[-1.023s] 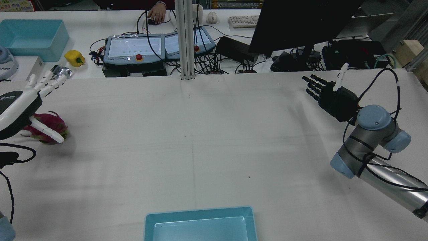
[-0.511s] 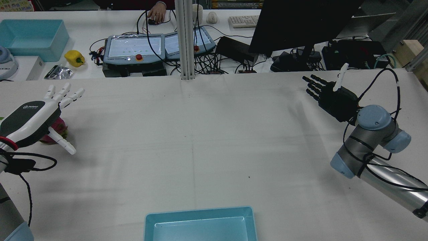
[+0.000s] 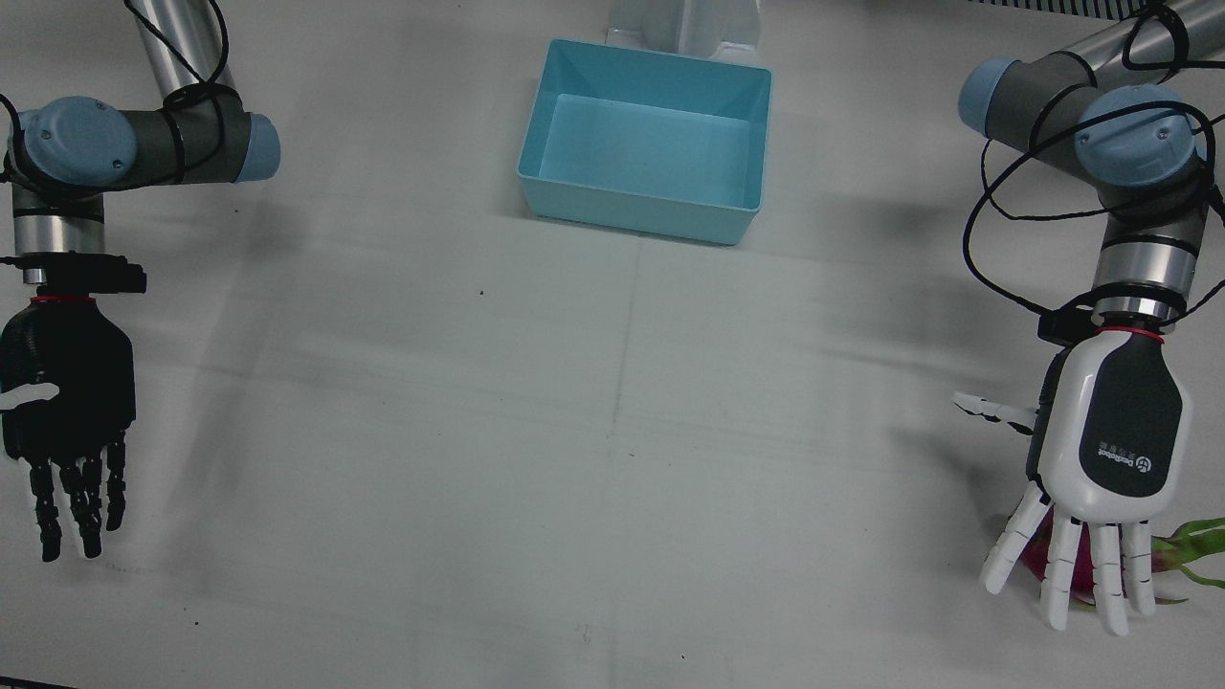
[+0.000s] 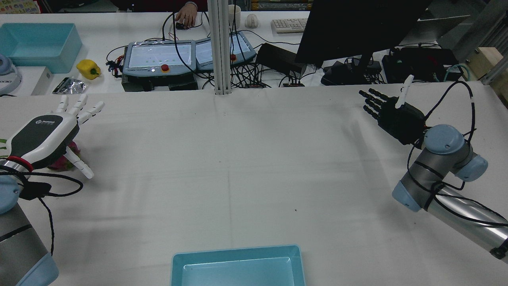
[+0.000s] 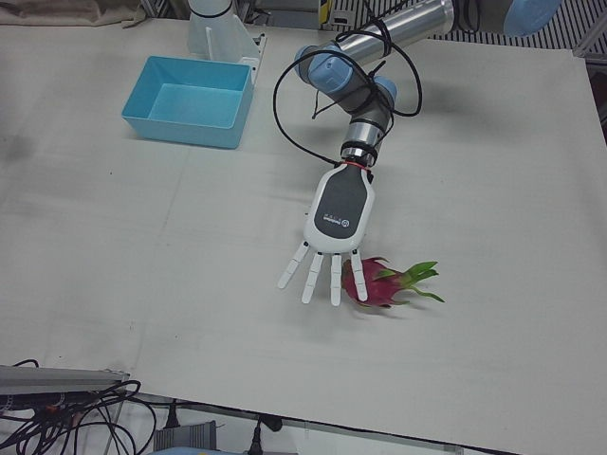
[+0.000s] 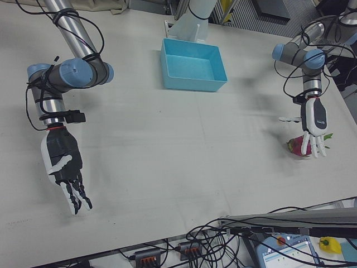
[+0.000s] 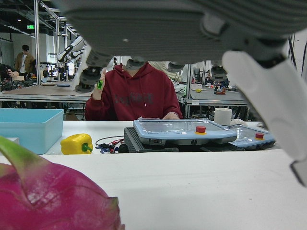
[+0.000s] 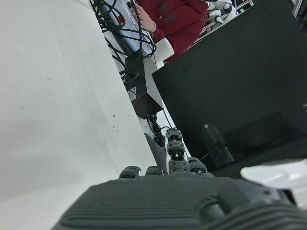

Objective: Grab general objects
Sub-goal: 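Position the left hand's fingers around the dragon fruit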

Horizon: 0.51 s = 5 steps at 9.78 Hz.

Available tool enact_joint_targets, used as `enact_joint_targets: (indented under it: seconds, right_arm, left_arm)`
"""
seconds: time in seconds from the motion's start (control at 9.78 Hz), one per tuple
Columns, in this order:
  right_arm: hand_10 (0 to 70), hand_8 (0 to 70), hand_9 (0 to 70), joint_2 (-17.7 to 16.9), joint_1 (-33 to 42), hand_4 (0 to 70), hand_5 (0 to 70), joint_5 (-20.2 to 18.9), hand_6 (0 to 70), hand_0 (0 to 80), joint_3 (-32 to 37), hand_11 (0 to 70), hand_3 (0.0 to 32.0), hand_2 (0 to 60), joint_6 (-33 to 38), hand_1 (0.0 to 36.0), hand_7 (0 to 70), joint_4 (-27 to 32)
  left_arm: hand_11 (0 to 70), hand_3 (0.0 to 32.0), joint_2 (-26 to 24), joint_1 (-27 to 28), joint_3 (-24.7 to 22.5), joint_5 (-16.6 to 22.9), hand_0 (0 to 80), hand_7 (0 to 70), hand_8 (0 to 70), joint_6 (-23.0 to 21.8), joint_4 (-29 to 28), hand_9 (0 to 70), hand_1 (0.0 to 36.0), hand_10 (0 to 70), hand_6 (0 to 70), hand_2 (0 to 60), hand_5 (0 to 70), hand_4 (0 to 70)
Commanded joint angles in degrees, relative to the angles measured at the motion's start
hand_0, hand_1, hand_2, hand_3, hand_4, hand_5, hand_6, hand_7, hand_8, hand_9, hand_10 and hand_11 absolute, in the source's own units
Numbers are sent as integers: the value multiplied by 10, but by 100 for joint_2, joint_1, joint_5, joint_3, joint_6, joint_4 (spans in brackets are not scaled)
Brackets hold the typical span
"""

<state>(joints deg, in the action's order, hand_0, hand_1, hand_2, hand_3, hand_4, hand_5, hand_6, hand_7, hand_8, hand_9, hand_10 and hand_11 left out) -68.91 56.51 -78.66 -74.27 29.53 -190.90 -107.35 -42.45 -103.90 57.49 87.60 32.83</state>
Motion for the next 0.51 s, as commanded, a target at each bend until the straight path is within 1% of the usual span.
enact_joint_targets:
  seconds: [0.0,0.1,0.2,0.31,0.41]
  right_arm:
    - [0,0,0,0,0,0,0,0,0,0,0,0,0,0,0,0,0,0]
    - [0,0,0,0,0,0,0,0,0,0,0,0,0,0,0,0,0,0]
    - [0,0,0,0,0,0,0,0,0,0,0,0,0,0,0,0,0,0]
    - [0,0,0,0,0,0,0,0,0,0,0,0,0,0,0,0,0,0]
    - [0,0,0,0,0,0,0,0,0,0,0,0,0,0,0,0,0,0]
  left_arm:
    - [0,312,38,-17,167,-115,467,0,0,55,22,0,53,0,0,0,0,0]
    - [0,306,38,-18,308,-115,469,0,0,46,-30,0,43,0,0,0,0,0]
    - [0,296,30,-9,352,-106,469,0,0,46,-48,0,29,0,0,0,0,0]
    - [0,292,29,0,362,-106,472,0,0,55,-40,0,23,0,0,0,0,0]
    - [0,294,38,-9,397,-106,475,0,0,46,-66,0,35,0,0,0,0,0]
